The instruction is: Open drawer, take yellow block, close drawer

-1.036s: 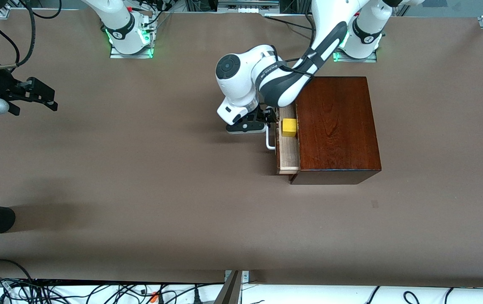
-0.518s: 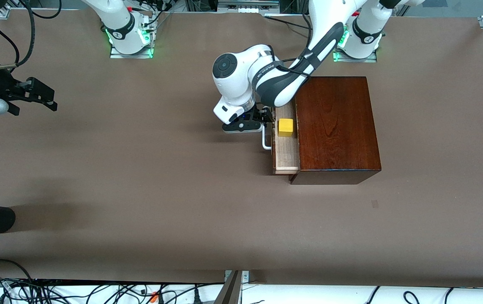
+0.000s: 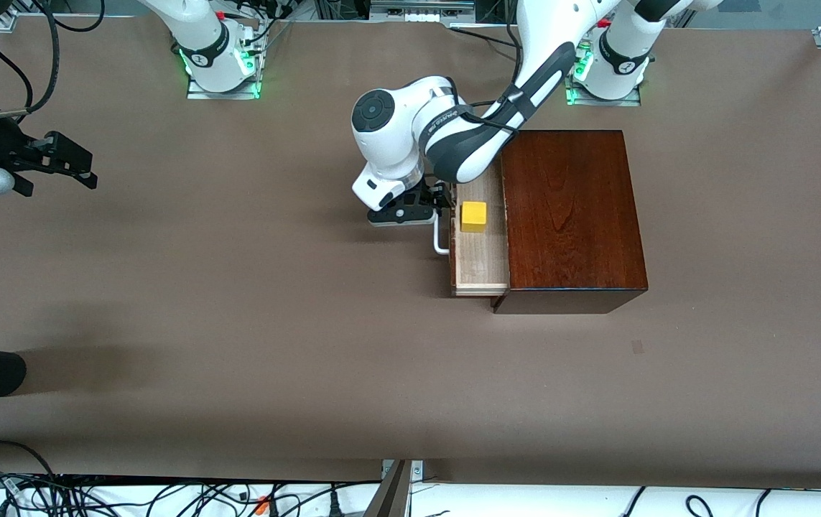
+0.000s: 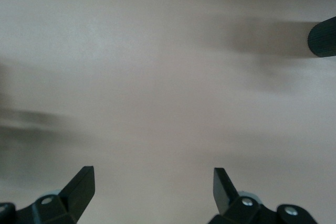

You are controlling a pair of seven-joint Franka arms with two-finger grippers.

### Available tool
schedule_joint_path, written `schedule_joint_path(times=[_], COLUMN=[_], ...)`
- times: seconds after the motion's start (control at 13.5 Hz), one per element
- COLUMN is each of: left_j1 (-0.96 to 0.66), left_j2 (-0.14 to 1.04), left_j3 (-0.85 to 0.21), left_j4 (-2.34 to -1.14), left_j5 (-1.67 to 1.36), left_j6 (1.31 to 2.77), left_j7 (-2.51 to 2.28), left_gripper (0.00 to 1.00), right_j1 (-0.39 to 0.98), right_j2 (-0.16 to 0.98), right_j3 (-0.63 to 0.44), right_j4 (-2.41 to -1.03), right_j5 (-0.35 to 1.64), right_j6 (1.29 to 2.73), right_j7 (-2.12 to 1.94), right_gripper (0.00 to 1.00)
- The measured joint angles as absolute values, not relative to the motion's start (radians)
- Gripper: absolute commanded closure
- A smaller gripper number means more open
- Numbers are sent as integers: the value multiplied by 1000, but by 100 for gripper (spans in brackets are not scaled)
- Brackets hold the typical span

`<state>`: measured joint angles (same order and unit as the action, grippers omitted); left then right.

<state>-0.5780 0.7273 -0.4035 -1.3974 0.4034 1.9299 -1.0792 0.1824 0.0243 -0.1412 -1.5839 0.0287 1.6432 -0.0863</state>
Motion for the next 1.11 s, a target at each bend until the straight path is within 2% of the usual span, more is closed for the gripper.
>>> schedule_joint_path(times=[0.81,1.11], left_j1=[-618,-549], left_j2=[780,720], left_j3=[-406,-458], left_j4=[-1289,-1242], left_j5=[379,300], left_j6=[1949,1830], left_j7=[-1105,-1064], left_gripper=[0,0], right_j1=[184,184], right_j2=[24,28], right_j3=[-136,-136], right_j4=[-1584,-1584], right_j5=[29,29], right_j6=[1643,1643], right_j7=[-88,-88], right_gripper=[0,0])
